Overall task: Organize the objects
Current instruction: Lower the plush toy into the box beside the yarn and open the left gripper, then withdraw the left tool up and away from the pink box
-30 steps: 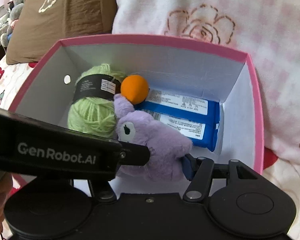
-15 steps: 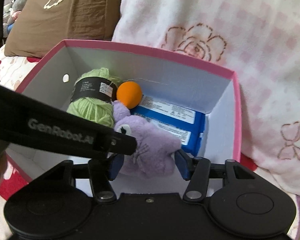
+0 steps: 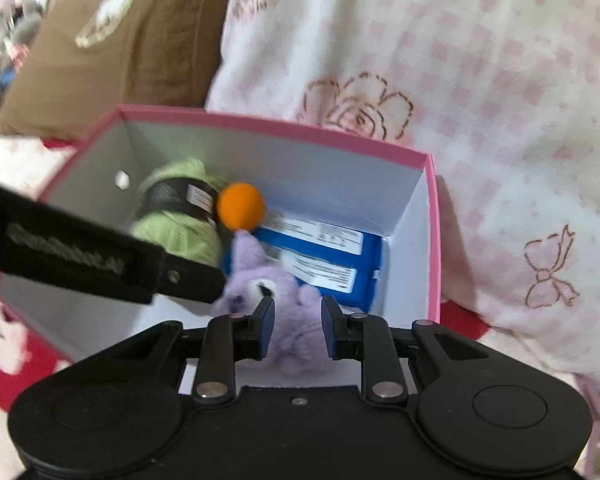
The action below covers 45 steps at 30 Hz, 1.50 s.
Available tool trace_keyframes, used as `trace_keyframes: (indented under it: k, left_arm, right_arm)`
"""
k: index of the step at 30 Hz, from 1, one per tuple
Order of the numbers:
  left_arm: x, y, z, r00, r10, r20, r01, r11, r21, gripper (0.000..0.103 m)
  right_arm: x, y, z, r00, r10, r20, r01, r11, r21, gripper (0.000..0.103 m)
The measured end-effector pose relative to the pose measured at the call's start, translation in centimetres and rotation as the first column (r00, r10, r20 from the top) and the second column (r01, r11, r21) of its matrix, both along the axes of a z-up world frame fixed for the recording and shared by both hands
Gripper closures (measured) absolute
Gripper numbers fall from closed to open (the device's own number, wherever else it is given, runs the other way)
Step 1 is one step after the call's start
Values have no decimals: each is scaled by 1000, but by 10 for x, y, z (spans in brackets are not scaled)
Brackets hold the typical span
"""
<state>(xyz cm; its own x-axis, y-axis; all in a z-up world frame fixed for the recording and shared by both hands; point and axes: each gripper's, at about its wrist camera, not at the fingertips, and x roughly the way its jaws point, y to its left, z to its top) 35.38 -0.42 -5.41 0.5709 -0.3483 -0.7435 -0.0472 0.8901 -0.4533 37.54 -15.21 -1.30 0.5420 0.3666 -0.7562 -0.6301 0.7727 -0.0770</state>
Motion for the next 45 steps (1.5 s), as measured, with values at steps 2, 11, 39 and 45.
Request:
trace_keyframes:
  k: [2,11,39,45]
  left_arm:
    - [-6,2,4,1000,-4,-1,4,1000,7,63]
    - [-32,3,34,1000,-21,-4,21,1000,22,63]
    - [-150,6,131,996,-84,14,81,980,181,5]
    - [-174,3,142,993,-121,15,116,973,201,4]
  right_arm:
    - [-6,-1,6,1000,-5,-16,5,1000,29,72]
    - [-32,-11,35,996,57,-66,-51,994,100,70]
    - [-155,-48,113,973,212,87,-225,956,186,10]
    - [-178,-53,119,970,231,76,-240,959,150,9]
